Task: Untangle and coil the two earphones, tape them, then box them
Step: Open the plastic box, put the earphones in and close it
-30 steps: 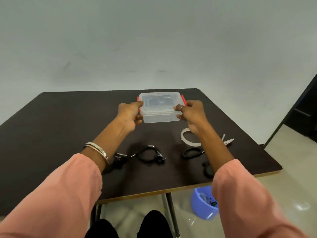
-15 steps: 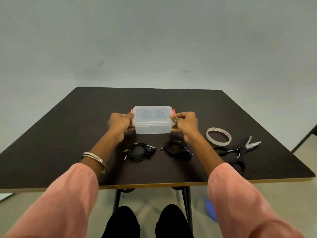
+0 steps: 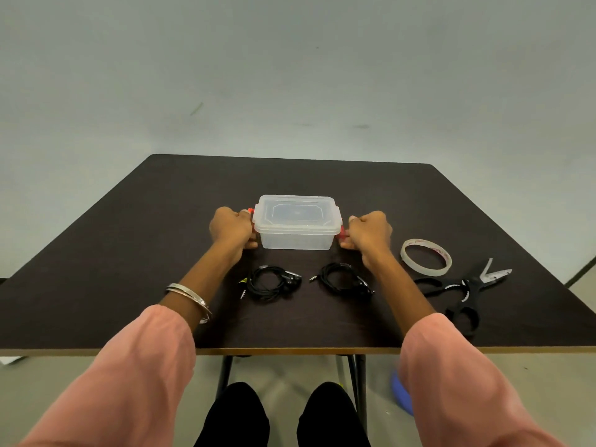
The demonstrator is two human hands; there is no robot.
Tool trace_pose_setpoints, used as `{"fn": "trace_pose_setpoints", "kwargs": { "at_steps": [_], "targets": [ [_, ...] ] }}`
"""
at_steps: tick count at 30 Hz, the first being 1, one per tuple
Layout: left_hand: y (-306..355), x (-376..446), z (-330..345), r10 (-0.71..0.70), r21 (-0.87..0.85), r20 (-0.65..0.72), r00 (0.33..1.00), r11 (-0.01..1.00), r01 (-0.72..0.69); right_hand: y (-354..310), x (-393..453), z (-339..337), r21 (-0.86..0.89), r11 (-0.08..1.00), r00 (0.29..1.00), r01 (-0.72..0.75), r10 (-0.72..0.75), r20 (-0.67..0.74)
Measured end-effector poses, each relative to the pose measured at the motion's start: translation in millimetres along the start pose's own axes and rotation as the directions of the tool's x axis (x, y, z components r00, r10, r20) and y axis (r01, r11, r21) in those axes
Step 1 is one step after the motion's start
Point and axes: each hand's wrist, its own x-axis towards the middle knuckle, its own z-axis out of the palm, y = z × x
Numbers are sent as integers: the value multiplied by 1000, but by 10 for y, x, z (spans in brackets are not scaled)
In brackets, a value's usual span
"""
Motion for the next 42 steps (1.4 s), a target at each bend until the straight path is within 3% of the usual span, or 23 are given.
{"fn": "trace_pose_setpoints", "kwargs": {
  "at_steps": [2,5,8,11,19,24,27,29,32,36,38,42],
  "targets": [
    [-7,0,-10,97,137,-90,991,987,-85,-31,3,-52,-121,983,988,141,-148,-53],
    [20,-37,-1,231,262,-115,966,945,-195,-147,-66,-112,-147,957,968,252,-252,19],
    [109,-112,43,184,244,-11,983,954,-176,-234,-115,-99,-169,959,968,226,-202,147],
    [158,-112,80,127,240,-38,991,964,-114,-254,-113,-71,-146,968,971,202,-180,155],
    [345,-216,69,110,302,-123,986,951,-68,-318,-88,-114,95,991,993,93,-100,66],
    [470,-280,15,226,31,-2,974,974,-225,-427,-48,-321,472,882,988,-17,-58,144],
    [500,-281,27,245,-73,90,965,968,-239,-466,-22,-506,591,800,989,99,-143,28],
    [490,-288,62,253,-72,100,962,966,-247,-422,5,-614,502,815,956,290,-266,-121],
    [426,-312,118,271,-40,51,961,962,-270,-247,44,-714,106,833,827,543,-508,-239],
    [311,-332,163,312,13,-12,950,950,-312,141,133,-725,-465,578,610,670,-786,-98],
    [295,-347,161,346,46,-36,938,938,-344,277,147,-704,-645,444,611,622,-791,44],
    [316,-370,122,425,87,-46,904,903,-420,403,47,-673,-812,266,746,520,-604,280]
  ]
}}
